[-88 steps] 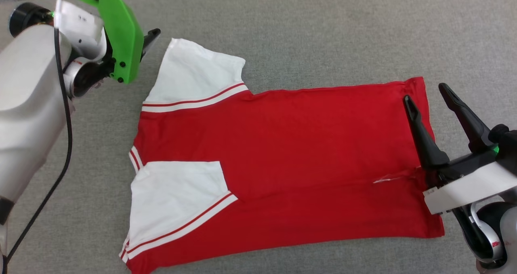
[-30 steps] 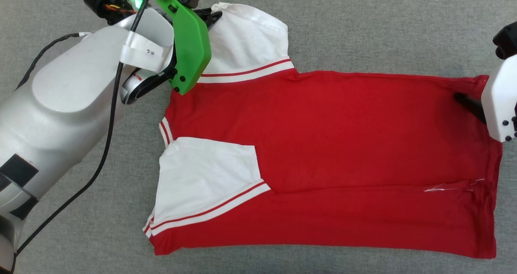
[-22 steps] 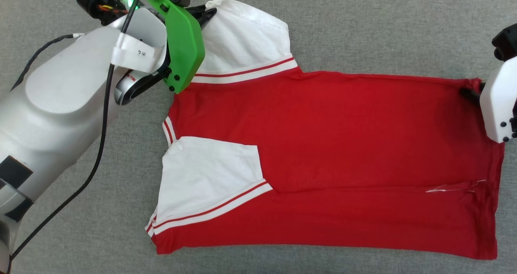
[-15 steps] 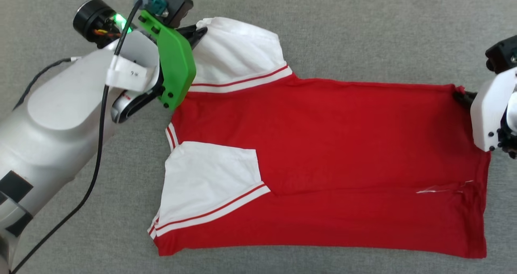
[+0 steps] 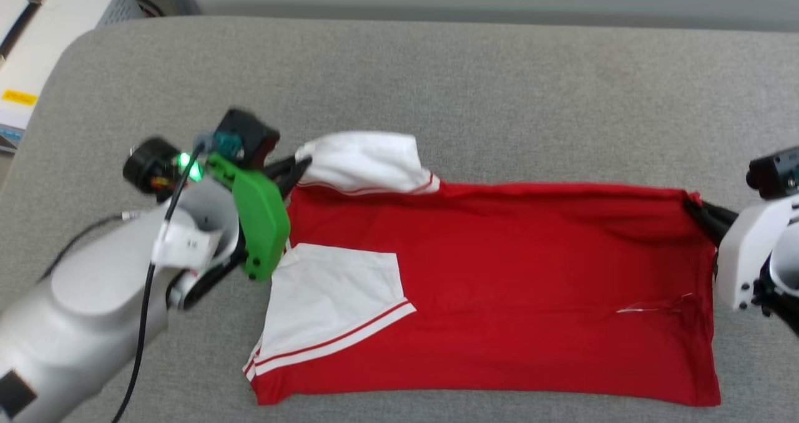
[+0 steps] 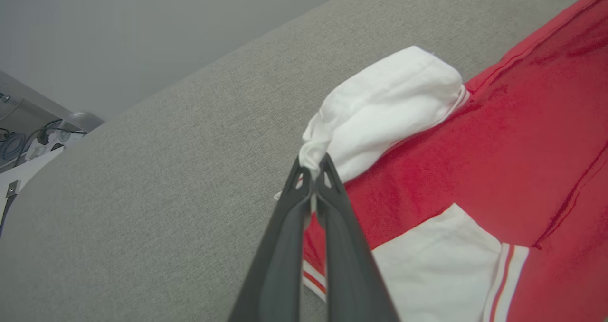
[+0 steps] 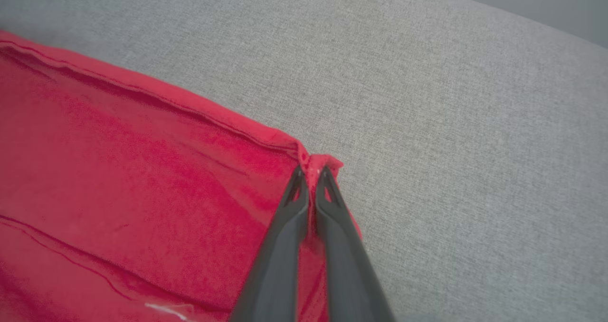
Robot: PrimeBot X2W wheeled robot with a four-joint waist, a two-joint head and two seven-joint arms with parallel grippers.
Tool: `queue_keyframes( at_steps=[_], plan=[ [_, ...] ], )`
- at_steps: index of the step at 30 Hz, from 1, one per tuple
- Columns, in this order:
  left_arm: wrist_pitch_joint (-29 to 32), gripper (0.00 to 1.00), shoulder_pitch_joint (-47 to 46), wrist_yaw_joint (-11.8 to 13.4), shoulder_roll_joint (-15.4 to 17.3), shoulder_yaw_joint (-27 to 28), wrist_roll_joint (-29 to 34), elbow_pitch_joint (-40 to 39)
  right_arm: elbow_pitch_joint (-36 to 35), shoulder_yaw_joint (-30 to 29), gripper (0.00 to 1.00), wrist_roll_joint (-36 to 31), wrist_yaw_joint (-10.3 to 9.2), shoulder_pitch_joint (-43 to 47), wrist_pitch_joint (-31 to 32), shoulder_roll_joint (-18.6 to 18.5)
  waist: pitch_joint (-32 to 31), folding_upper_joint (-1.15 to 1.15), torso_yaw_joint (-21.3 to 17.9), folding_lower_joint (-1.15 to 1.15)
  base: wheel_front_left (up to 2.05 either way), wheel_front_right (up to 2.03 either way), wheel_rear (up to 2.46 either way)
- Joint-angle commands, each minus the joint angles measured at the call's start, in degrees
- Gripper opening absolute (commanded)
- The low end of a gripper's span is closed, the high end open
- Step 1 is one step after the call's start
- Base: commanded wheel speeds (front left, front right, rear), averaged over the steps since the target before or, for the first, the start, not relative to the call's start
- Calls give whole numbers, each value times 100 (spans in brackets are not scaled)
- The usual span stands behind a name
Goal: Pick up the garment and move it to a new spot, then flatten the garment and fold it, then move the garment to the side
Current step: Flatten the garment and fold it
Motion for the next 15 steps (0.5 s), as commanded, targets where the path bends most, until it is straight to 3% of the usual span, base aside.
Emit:
queue_keyframes(
  at_steps=[1,7,15],
  plan=[
    [-81,0,262,106,115,-13,-60,-122,-70,-60,0,-48,-3,203,-78,16,-256,0,19,0,0,0,0],
    [-248,0,1164,552,527,-79,-198,-754,-397,-412,0,-104,-3,1078,-164,40,-550,0,78,0,0,0,0],
    [-428,0,2242,918,611,-155,-408,-1170,-853,-1030,0,-227,-3,2342,8,232,-607,0,183,0,0,0,0]
  ],
)
